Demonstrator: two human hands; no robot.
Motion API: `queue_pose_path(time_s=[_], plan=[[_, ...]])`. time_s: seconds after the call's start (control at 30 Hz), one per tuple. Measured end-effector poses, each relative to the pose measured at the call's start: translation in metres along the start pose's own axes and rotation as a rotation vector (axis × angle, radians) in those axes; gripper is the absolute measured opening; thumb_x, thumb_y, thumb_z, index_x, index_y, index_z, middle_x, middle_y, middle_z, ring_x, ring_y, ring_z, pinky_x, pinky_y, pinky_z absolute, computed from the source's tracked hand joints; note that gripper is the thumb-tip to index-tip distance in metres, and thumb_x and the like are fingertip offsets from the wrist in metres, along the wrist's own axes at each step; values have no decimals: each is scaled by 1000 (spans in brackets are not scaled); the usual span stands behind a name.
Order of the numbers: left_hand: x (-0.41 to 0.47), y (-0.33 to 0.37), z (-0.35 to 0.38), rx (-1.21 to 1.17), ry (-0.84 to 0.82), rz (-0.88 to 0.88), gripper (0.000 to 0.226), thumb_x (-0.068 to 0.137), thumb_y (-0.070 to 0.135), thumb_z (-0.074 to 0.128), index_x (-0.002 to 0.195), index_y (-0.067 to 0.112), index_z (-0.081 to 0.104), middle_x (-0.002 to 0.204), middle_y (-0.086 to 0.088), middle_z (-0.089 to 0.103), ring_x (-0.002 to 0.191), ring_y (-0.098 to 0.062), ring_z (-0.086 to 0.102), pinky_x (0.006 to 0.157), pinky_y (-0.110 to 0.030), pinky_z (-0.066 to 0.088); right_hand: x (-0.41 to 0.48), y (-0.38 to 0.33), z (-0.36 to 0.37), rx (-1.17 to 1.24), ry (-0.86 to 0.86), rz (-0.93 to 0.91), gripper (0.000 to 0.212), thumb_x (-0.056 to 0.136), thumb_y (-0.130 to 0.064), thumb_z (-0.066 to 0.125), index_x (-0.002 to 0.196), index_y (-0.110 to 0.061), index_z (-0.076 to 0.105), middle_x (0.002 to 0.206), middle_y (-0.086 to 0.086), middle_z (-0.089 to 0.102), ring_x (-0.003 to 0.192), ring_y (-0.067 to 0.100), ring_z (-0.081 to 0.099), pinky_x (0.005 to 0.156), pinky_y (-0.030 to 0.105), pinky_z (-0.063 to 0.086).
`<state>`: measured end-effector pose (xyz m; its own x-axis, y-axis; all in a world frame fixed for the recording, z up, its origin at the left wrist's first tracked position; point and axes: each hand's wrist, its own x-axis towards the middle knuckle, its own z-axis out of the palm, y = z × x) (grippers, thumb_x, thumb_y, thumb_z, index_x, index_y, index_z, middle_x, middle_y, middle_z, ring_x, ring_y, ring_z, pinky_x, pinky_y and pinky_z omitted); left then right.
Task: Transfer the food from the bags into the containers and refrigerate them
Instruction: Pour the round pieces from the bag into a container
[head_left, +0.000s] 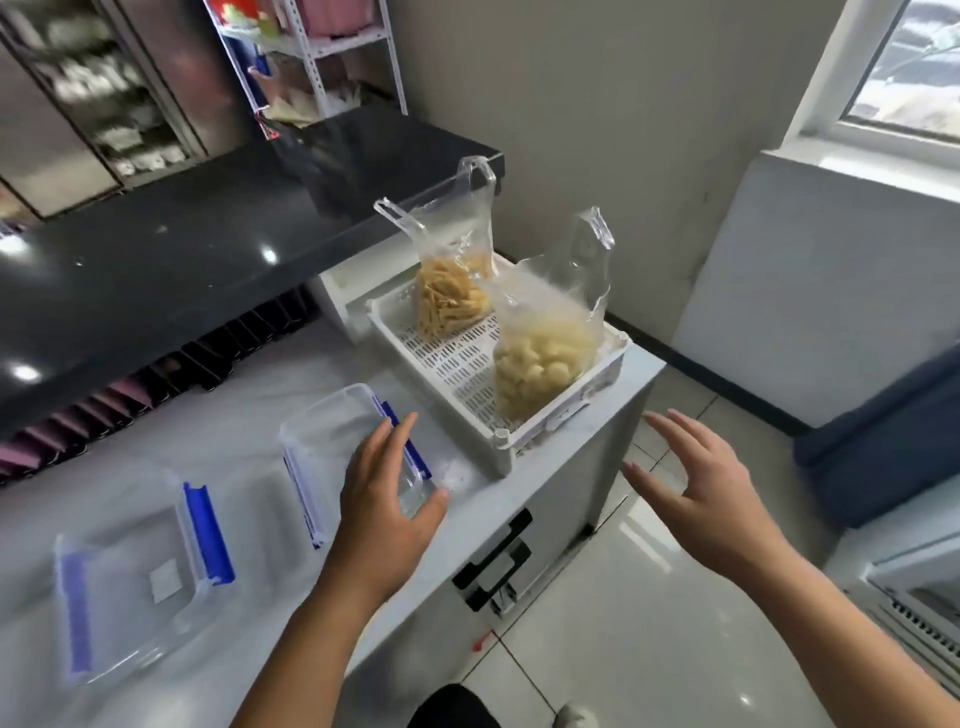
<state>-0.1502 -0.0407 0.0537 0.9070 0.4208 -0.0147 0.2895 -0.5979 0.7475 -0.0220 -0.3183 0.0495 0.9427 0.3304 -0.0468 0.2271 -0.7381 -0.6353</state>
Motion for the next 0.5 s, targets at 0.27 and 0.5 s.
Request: queue_pose_path(time_s=[0.27,0.5], plan=[[136,68,-18,232,48,218,80,90,32,68,153,45,21,164,11,11,150,-10,4,121,-41,14,124,-33,-55,12,34,-155,58,91,-50,61,142,-24,51,149,-4,48,138,16,41,112,33,31],[237,105,12,181,42,368,77,85,30,73,151,36,32,162,4,19,149,-13,10,122,-40,16,211,-74,-58,543,-76,74,29,85,-30,77,111,-18,71,111,1,73,106,18,66,96,37,52]])
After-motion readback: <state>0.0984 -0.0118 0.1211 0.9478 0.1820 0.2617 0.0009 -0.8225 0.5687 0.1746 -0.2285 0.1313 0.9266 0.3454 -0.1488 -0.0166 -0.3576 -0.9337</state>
